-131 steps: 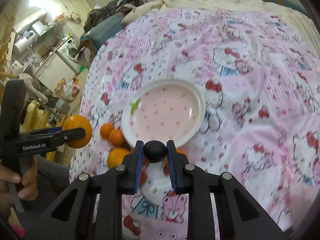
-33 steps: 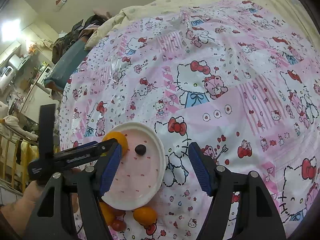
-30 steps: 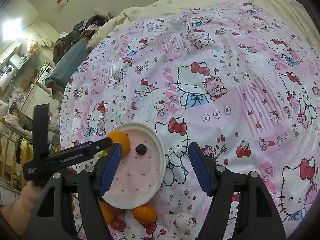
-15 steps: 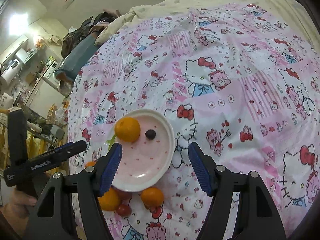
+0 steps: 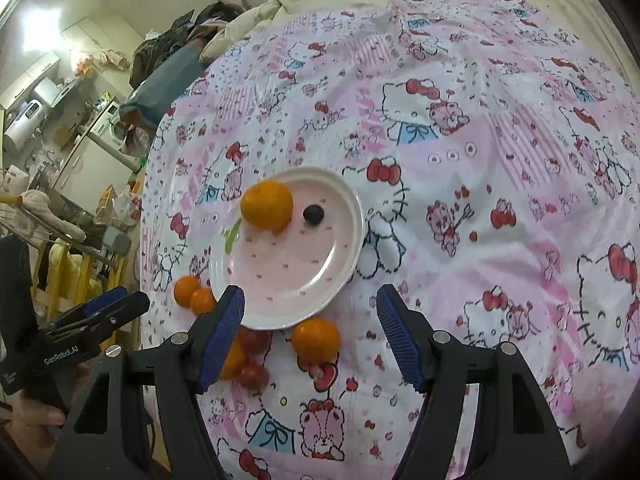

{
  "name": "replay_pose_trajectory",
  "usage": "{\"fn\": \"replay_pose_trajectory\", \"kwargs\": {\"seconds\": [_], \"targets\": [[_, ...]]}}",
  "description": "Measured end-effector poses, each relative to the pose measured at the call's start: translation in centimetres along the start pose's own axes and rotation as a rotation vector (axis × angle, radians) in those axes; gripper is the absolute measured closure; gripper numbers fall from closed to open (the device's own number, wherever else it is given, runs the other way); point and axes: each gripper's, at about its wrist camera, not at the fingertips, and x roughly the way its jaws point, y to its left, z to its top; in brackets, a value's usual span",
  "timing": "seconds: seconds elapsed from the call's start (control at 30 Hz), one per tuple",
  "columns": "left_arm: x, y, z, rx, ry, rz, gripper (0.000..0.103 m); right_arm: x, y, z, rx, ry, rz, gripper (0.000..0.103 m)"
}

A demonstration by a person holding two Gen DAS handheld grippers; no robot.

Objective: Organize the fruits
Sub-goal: 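Move the right gripper to the orange beside the plate rim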

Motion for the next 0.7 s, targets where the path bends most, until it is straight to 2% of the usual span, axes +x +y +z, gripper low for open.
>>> {"fn": "replay_pose_trajectory", "kwargs": {"seconds": [0.17,0.37,0.7], "targets": [[0.2,1.0,-0.1,-0.046,-0.007,-0.035,0.024,1.3,-0.1,-0.4,0.029,0.038,0.016,0.032],[0.7,1.8,0.2,-0.09,0.0,-0.003,0.024,4.0,-0.1,-1.0,0.063,0.149,0.05,0.032],[0.9,2.6,0.2,-0.136,0.026,0.001,0.024,8.6,0.4,-2.5,0.012,0.294,-0.035,0.035]]}}
